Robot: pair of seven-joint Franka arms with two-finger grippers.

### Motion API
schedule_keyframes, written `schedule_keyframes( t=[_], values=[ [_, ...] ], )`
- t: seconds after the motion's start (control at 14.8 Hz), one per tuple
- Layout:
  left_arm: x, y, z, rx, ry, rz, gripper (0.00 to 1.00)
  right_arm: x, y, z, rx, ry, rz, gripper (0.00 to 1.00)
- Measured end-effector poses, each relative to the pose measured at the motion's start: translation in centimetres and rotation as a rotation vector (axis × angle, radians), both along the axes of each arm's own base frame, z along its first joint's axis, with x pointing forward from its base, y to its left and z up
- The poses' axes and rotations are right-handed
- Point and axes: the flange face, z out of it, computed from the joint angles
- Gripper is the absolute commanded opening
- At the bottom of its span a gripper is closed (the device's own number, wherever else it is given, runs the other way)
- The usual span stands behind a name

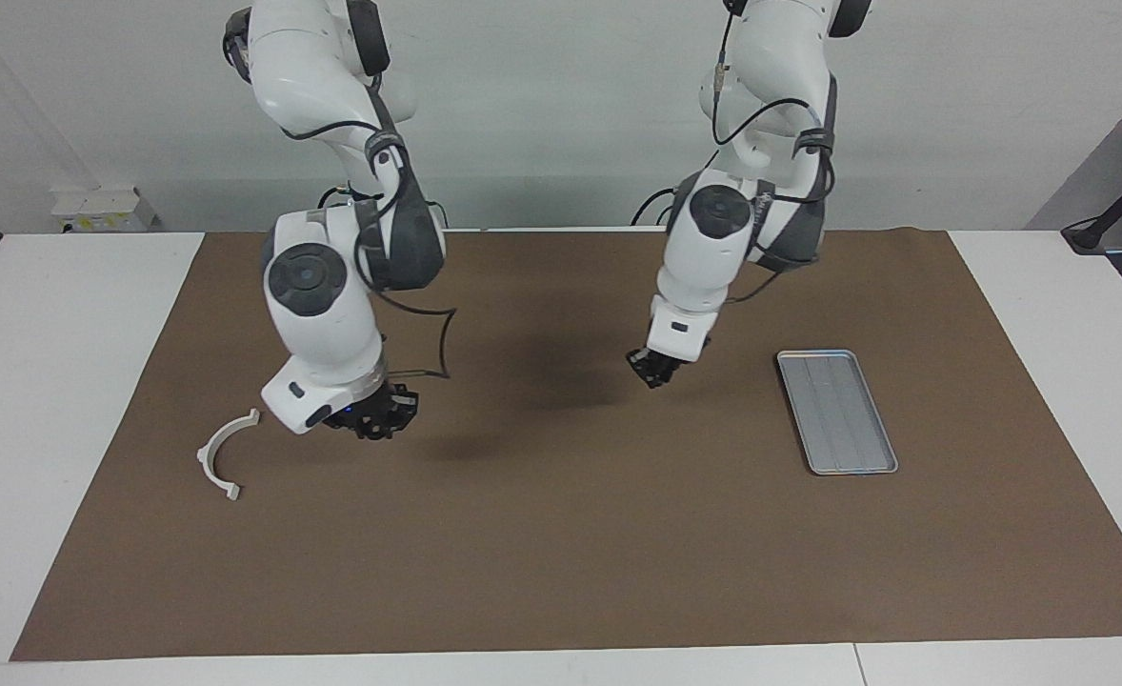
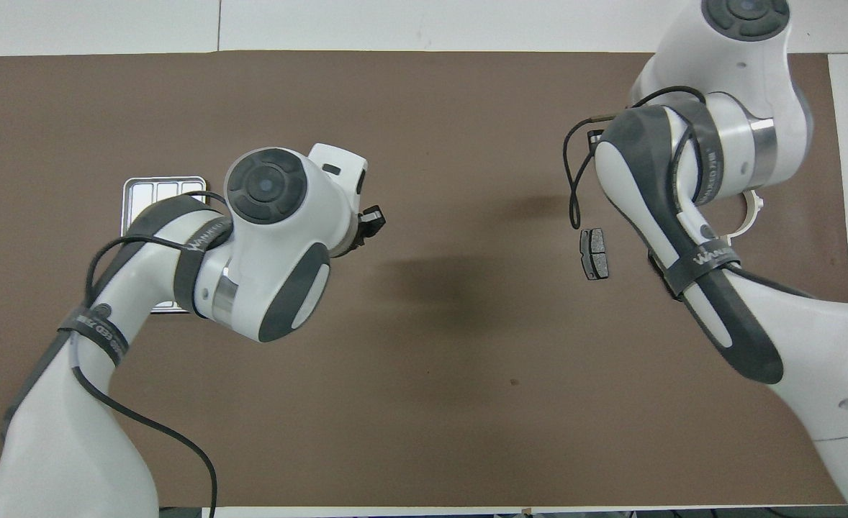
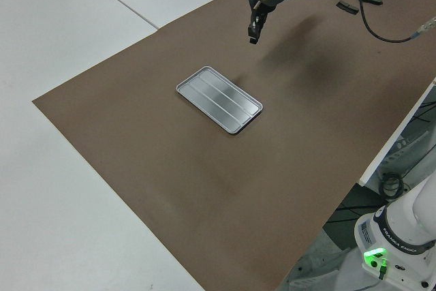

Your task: Place bearing gear from tray to pile

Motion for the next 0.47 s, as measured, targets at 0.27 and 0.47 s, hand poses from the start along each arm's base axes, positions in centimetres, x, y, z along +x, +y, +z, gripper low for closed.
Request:
schedule_keyframes(
  t=[0.27, 0.47],
  values=[
    [-1.8, -4.0, -3.8, -0.011, -0.010, 0.007, 0.00, 0.5, -5.5, -6.2, 0.020, -0.050, 0.050, 0.00],
    [-1.5, -3.6, -6.9, -0.005, -0.007, 0.016, 0.00, 0.8, -5.3, -10.2, 0.028, -0.084, 0.071, 0.00]
  ],
)
